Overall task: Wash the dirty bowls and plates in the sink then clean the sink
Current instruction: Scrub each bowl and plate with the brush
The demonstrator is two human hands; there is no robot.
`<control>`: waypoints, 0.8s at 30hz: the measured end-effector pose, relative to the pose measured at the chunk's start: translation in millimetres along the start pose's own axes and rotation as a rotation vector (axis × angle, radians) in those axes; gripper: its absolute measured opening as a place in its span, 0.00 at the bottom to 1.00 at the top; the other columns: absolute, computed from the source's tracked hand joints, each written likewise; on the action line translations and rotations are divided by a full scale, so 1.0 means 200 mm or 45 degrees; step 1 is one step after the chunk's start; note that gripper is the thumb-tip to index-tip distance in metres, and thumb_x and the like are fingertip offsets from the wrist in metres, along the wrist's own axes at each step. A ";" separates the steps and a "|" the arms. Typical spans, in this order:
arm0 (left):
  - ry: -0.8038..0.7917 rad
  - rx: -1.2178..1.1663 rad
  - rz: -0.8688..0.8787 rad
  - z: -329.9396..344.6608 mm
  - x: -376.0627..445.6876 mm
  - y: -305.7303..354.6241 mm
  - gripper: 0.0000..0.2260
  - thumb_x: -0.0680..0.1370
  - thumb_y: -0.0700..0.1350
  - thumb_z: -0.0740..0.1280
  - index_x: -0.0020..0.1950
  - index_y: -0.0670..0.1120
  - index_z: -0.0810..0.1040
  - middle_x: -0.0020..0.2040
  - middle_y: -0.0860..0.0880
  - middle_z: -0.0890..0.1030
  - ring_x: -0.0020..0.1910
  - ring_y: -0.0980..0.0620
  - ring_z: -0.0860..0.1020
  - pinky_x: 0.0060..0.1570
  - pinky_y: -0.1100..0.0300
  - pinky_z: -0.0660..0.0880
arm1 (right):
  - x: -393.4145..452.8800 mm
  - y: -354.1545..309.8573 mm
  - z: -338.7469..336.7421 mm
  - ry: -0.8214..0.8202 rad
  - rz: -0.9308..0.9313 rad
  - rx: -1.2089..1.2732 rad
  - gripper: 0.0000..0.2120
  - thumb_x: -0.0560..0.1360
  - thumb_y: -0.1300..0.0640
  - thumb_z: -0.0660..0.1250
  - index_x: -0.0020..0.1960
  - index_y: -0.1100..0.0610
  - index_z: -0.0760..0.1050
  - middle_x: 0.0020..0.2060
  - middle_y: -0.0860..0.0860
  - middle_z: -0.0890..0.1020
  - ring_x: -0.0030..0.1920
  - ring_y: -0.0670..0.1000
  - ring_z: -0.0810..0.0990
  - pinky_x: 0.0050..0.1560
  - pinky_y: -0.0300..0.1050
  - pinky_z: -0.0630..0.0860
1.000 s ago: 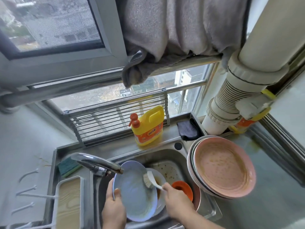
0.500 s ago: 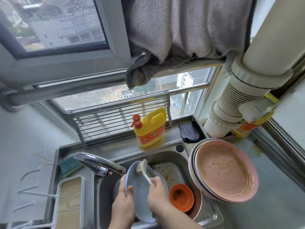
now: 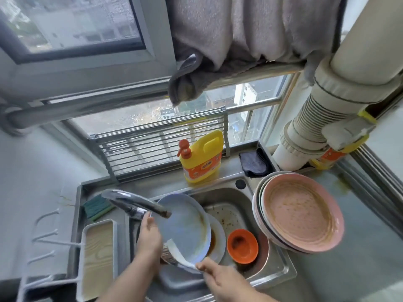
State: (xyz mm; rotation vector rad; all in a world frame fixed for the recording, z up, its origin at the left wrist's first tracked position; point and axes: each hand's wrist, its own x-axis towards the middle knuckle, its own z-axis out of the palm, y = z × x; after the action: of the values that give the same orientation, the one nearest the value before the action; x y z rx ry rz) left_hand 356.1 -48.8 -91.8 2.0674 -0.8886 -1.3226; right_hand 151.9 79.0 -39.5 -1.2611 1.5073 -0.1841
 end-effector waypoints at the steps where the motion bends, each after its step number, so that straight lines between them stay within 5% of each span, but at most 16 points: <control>1: -0.013 -0.032 -0.020 0.01 0.07 -0.05 0.26 0.79 0.70 0.53 0.71 0.61 0.73 0.69 0.47 0.80 0.65 0.42 0.79 0.68 0.39 0.75 | -0.01 0.03 -0.02 -0.016 -0.006 -0.081 0.15 0.82 0.42 0.57 0.67 0.32 0.67 0.55 0.52 0.85 0.58 0.53 0.82 0.57 0.41 0.74; 7: -0.019 -0.586 -0.288 0.16 -0.17 0.14 0.15 0.88 0.58 0.51 0.65 0.54 0.74 0.56 0.45 0.83 0.54 0.41 0.84 0.54 0.44 0.82 | 0.13 -0.21 0.06 0.247 -0.077 0.109 0.11 0.86 0.48 0.54 0.65 0.42 0.71 0.48 0.52 0.83 0.52 0.57 0.80 0.54 0.51 0.75; 9: 0.014 -0.653 -0.301 0.15 -0.17 0.16 0.16 0.88 0.58 0.51 0.69 0.54 0.72 0.58 0.45 0.83 0.56 0.40 0.84 0.57 0.39 0.81 | 0.10 -0.19 0.05 0.189 -0.087 0.012 0.10 0.86 0.46 0.53 0.66 0.40 0.68 0.49 0.54 0.84 0.52 0.59 0.80 0.52 0.52 0.76; 13: 0.064 -0.499 -0.173 0.05 0.02 0.02 0.15 0.84 0.61 0.59 0.66 0.58 0.76 0.62 0.48 0.84 0.60 0.43 0.83 0.65 0.37 0.78 | -0.01 0.03 -0.09 -0.028 -0.077 -0.494 0.17 0.86 0.45 0.53 0.74 0.35 0.62 0.52 0.55 0.84 0.53 0.62 0.81 0.48 0.53 0.77; 17: -0.037 -0.228 -0.103 -0.03 0.04 0.00 0.13 0.84 0.59 0.60 0.61 0.56 0.80 0.56 0.51 0.87 0.55 0.47 0.85 0.60 0.42 0.82 | 0.02 0.19 -0.28 -0.037 -0.021 -0.952 0.20 0.86 0.46 0.52 0.76 0.34 0.57 0.52 0.54 0.83 0.49 0.63 0.83 0.43 0.53 0.79; 21: -0.110 -0.006 0.051 -0.04 0.03 -0.02 0.22 0.81 0.67 0.56 0.64 0.59 0.80 0.58 0.55 0.86 0.60 0.50 0.83 0.66 0.43 0.78 | 0.16 0.20 -0.32 0.196 0.053 -1.056 0.26 0.85 0.53 0.53 0.78 0.33 0.52 0.49 0.53 0.83 0.46 0.62 0.84 0.39 0.50 0.77; 24: -0.044 0.091 0.128 -0.06 0.13 -0.05 0.24 0.77 0.75 0.57 0.65 0.66 0.79 0.58 0.58 0.86 0.61 0.48 0.82 0.66 0.41 0.78 | 0.08 0.20 -0.10 0.016 0.071 -0.871 0.23 0.85 0.49 0.54 0.78 0.33 0.54 0.53 0.55 0.84 0.51 0.63 0.83 0.44 0.53 0.78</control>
State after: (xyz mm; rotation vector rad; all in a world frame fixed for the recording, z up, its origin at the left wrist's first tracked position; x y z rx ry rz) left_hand 377.4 -60.1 -109.5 2.0308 -1.0547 -1.2938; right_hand 114.7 72.9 -69.9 -1.7420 1.6777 0.3964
